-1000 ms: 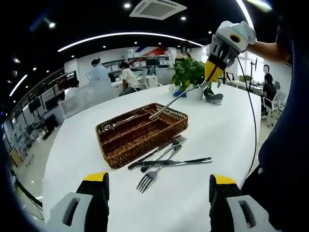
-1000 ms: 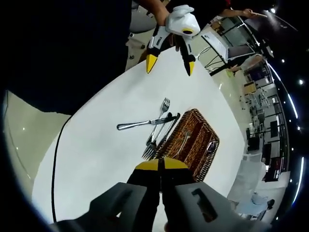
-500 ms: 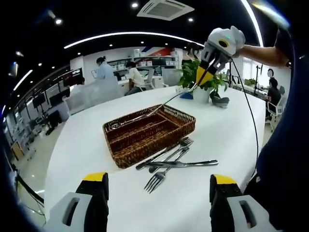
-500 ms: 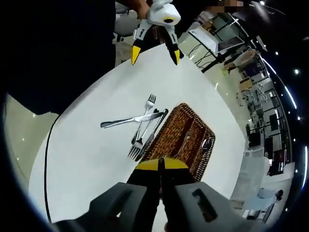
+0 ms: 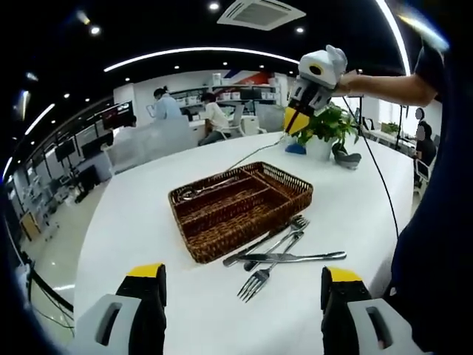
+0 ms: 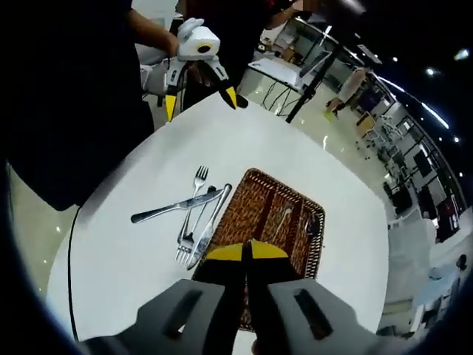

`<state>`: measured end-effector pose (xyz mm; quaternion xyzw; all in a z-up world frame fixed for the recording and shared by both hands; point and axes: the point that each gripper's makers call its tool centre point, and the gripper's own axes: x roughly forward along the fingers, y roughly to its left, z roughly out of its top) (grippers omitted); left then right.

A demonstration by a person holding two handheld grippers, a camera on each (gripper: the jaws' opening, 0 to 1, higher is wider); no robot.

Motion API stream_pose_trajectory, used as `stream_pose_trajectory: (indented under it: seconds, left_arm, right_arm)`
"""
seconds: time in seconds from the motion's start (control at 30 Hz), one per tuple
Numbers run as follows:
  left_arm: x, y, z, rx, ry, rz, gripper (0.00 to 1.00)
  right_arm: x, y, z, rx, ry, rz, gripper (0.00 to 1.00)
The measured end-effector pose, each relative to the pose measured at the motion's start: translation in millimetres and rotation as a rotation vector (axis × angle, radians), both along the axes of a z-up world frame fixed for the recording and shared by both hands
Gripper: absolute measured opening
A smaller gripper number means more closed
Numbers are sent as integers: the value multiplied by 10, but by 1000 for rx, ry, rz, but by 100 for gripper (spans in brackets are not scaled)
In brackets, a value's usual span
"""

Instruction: Arrange the knives, forks, and spoons in their matching storage slots by inserting each utensil handle-first until every utensil is classified and aligned in the correct compartment

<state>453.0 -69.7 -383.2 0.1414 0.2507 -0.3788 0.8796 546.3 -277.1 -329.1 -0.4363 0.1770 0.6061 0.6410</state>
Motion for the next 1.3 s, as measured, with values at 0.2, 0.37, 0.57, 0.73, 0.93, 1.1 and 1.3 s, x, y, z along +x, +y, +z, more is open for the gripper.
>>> stream_pose_trajectory:
  seconds: [0.2,0.37,0.57,0.73,0.93,1.1,1.3]
  left_arm:
    - [88,-35,28,-6,3,24,90]
    - [127,-88,77,-35,17,41,90]
    - [189,-143,110,-33,32,36,91]
    - [223,-143,160,-35,52,23,91]
    - [317,-64,220,-53,51,42,91]
    - [427,9,279,-84,33,84,91]
    - [460,34,212,-84,38,86,91]
  right_arm:
    - [183,6,-110,65,96,-13,0]
    - [336,30,-223,114,157,-35,0]
    - [538,34,-325,188,213,-91,0]
    - [682,31,-417,241,280,-120,0]
    - [912,86,-550,287,332,-147,0]
    - [970,176,-541,307,355,-145,0]
    - [1087,227,-608,304,375,-162,0]
